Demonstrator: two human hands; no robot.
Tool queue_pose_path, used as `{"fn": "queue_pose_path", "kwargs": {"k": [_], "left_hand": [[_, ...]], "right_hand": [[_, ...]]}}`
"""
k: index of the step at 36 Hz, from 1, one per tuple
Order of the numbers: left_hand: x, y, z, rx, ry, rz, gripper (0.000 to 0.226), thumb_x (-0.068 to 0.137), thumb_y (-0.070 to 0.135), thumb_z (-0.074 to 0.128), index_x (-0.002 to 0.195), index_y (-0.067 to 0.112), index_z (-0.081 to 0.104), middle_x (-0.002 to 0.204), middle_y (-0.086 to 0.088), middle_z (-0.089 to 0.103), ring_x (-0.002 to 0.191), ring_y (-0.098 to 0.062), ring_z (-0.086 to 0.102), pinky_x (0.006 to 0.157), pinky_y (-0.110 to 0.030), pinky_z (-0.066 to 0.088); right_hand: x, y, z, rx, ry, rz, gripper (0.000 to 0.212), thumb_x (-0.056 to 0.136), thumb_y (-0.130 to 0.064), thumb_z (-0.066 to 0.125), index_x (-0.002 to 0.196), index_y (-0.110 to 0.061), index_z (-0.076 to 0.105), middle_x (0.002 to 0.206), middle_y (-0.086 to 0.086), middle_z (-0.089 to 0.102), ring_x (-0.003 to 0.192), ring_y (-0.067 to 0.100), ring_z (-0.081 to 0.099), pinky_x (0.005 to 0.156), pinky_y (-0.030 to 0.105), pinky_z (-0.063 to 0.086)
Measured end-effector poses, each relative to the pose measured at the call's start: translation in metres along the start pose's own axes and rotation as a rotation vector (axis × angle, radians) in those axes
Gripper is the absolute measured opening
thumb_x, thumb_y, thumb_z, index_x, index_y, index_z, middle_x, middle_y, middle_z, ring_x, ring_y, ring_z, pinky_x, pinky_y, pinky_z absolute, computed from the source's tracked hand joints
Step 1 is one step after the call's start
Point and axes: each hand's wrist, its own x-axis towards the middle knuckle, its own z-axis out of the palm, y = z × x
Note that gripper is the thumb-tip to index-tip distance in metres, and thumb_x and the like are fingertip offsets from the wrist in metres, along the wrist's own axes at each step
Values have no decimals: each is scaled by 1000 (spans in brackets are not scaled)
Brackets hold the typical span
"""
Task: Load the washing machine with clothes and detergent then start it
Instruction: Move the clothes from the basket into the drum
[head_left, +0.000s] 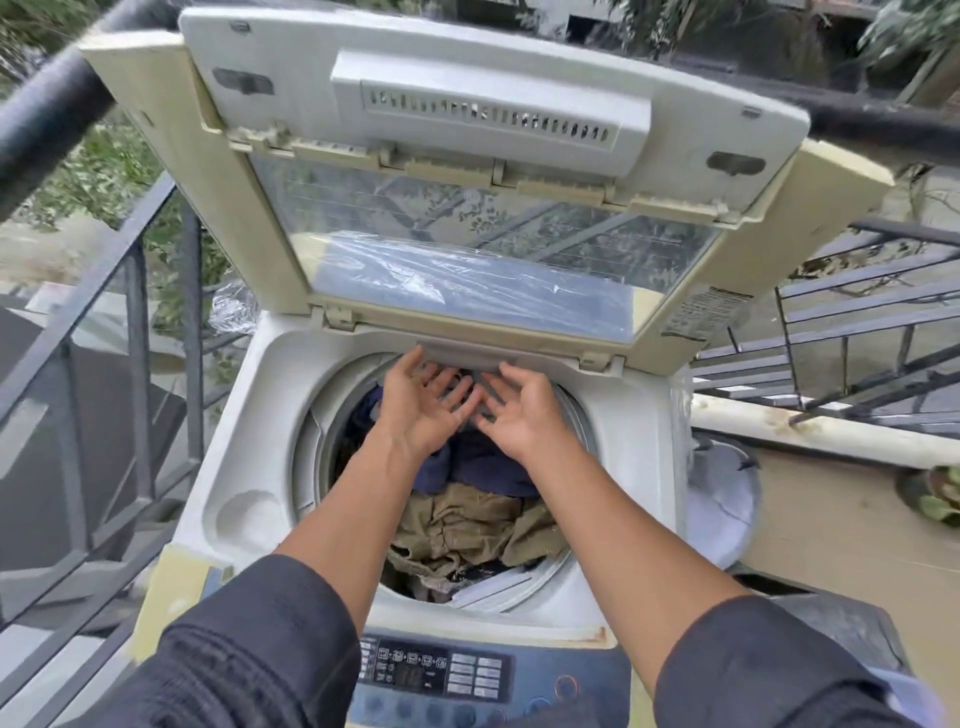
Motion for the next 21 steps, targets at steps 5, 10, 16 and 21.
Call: {"fn": "queue_pose_path", "kwargs": {"k": [5, 10, 16, 21], "left_hand": [[-2, 2, -7, 12, -22, -20, 66, 99, 45, 63, 154, 15, 46, 149, -10, 56, 135, -33, 53, 115, -54, 44], [-9, 1, -10, 104, -30, -17, 66, 96, 51, 68, 148, 14, 51, 146, -9, 58, 133, -28, 55, 109, -51, 50], [-16, -8, -17, 274, 32, -9, 61, 92, 59, 71, 133, 17, 57, 134, -9, 63, 127, -23, 59, 111, -49, 51], [-18, -12, -27, 359, 81, 1, 55, 92, 54, 72, 130, 15, 62, 127, -9, 65, 124, -24, 62, 103, -45, 56]], "right_hand": [[-5, 1, -1, 6, -16, 18, 15, 99, -26, 62, 102, -13, 70, 111, 1, 72, 117, 20, 60, 118, 44, 38], [-8, 2, -6, -34, 3, 17, 24, 94, -36, 69, 106, -16, 68, 122, 5, 68, 121, 21, 61, 117, 43, 40], [-8, 13, -20, -174, 47, 2, 45, 89, -52, 73, 119, -20, 65, 123, 7, 67, 118, 22, 63, 115, 46, 39], [-14, 21, -34, -232, 44, 4, 51, 87, -52, 74, 126, -19, 68, 115, 5, 69, 116, 23, 65, 109, 45, 44]]}}
